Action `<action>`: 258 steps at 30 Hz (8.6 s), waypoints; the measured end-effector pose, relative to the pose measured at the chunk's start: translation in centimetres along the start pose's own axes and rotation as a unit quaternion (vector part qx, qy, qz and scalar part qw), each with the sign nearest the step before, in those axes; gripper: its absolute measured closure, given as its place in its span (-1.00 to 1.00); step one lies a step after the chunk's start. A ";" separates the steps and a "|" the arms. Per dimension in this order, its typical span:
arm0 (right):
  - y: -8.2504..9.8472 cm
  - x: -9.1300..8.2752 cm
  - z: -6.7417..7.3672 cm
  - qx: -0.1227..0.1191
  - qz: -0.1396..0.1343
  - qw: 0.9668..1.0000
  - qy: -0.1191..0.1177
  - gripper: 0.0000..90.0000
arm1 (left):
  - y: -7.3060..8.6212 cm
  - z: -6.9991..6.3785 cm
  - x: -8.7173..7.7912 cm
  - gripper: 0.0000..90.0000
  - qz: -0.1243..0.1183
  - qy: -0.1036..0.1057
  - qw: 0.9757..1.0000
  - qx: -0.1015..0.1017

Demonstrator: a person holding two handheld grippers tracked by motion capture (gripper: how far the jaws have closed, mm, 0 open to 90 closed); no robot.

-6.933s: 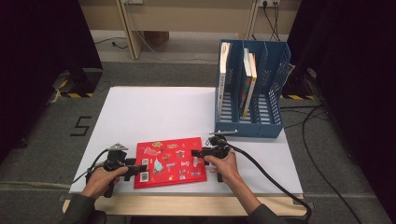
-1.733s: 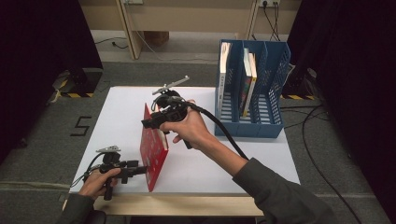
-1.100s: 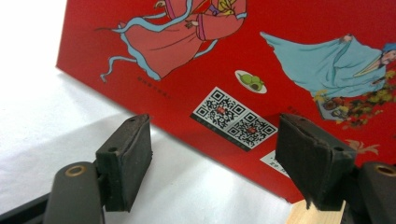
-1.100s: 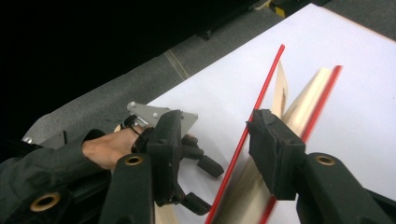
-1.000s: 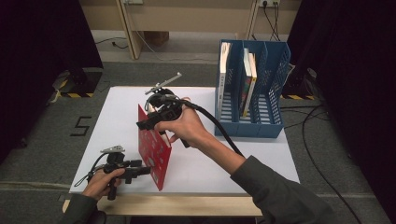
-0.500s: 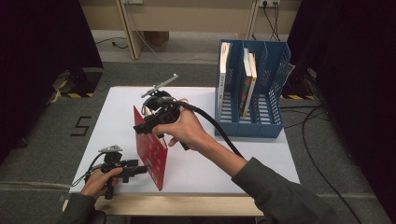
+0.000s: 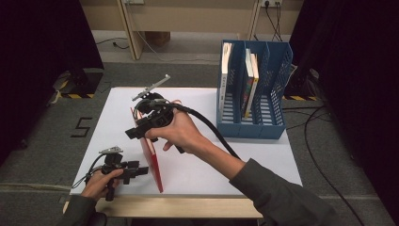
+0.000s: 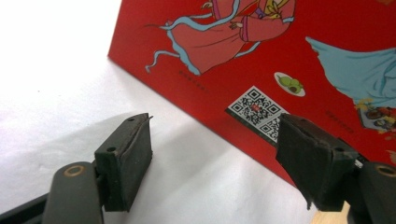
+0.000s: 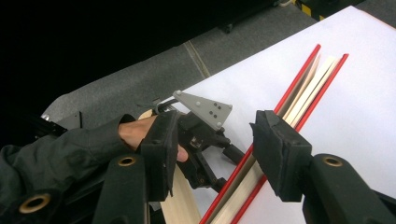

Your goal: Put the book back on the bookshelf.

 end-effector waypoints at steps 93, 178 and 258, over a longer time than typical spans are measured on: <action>6.5 -9.9 -13.5 0.025 0.092 0.981 0.167 0.77 | 0.0 -0.1 0.1 -0.43 0.000 0.003 1.000 -0.002; 12.4 -26.1 -18.5 0.152 -0.025 0.966 0.206 0.77 | 0.0 0.0 0.0 -0.44 -0.002 0.012 1.000 -0.013; 6.1 -32.4 -37.1 0.304 -0.123 0.865 0.379 0.76 | 0.0 0.0 0.0 -0.45 -0.002 0.017 1.000 -0.014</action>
Point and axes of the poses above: each handheld gripper's, and its own axes: x roughly forward along the jaws, y roughly out of its underside, z roughly to its left, the point moved 10 cm from there along x, roughly forward along the jaws, and after that the axes turned 5 degrees about x, right-handed, at the moved point
